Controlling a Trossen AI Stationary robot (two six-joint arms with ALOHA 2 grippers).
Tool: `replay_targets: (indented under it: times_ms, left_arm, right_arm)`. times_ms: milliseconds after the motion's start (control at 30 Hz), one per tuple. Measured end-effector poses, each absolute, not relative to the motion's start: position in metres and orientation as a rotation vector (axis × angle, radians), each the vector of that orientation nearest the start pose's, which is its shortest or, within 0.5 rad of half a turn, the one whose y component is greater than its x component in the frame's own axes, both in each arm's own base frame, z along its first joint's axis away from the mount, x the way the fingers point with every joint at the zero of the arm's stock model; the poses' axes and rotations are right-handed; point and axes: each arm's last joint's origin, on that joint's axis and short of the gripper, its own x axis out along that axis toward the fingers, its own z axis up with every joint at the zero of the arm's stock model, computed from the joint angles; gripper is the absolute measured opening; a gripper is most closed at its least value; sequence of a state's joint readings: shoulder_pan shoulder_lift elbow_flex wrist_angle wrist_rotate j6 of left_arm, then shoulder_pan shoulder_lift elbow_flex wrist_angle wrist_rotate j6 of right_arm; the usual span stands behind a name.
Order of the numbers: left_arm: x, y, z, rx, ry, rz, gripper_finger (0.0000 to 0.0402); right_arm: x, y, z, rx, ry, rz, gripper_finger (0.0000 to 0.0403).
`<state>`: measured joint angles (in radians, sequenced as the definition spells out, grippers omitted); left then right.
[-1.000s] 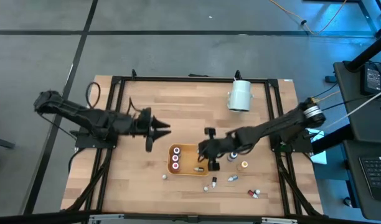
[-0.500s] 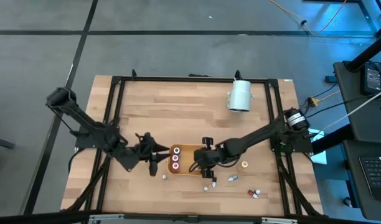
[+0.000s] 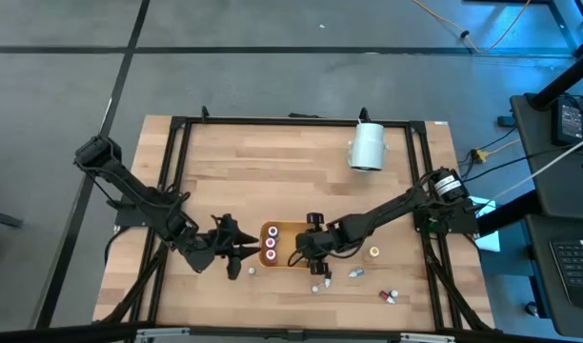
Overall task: Pick & Place food coloring
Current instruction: Put the top small blue food coloring bottle in the yellow bin
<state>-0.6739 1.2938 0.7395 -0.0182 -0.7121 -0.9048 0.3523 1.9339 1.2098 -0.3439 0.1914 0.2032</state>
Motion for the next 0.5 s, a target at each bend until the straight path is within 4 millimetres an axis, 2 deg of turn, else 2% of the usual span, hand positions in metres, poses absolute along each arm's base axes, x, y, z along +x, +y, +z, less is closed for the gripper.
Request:
replay_targets:
  times_ms: [233, 500]
  left_arm:
    - [0.217, -0.15, 0.232, -0.492, 0.423, 0.183, 0.0132]
    - [0.217, -0.152, 0.257, -0.417, 0.547, 0.196, 0.0132]
  right_arm:
    - [0.361, 0.128, 0.148, -0.087, 1.048, 0.072, 0.0106]
    - [0.362, 0.129, 0.15, -0.077, 1.048, 0.091, 0.0186]
